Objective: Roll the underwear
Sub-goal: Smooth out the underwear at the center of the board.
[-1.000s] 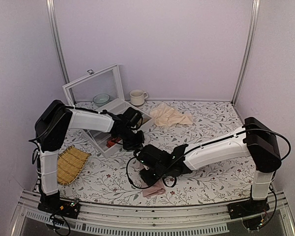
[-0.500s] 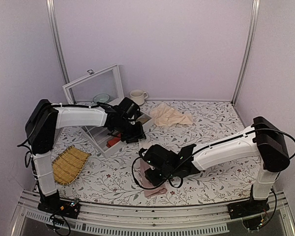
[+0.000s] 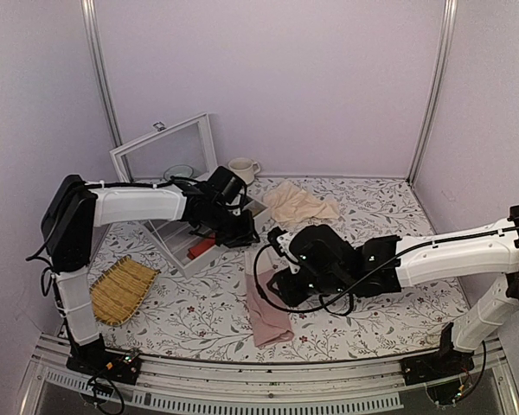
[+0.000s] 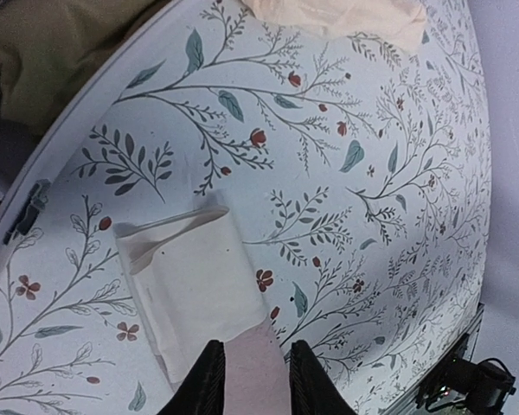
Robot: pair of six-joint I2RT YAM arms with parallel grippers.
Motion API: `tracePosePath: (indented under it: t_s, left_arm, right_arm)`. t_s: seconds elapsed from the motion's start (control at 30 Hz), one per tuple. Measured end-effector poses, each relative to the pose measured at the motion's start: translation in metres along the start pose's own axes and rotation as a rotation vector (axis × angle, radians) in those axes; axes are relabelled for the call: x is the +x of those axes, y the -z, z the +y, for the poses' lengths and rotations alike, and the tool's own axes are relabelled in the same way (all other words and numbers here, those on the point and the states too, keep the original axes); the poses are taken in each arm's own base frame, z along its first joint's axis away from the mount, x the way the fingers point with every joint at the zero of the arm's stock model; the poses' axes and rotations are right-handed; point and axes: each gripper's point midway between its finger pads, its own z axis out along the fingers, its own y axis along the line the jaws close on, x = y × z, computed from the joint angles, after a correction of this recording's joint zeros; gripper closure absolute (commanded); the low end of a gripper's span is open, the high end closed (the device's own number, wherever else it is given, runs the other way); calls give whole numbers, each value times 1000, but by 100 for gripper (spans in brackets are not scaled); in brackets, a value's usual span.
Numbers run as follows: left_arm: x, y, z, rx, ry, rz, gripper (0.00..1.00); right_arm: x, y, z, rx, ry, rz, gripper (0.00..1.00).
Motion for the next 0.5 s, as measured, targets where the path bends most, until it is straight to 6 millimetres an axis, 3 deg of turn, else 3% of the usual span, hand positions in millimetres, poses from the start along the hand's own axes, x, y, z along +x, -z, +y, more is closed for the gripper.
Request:
tracePosePath:
  t_s: [0.23, 0.5]
  left_arm:
    - [18, -9, -4, 22, -77, 65, 78]
    - [48, -13, -2, 39, -201, 155, 86]
  right_arm:
    - [25, -4, -37, 75, -77, 52, 66]
    - [13, 8, -46, 90, -142, 12, 71]
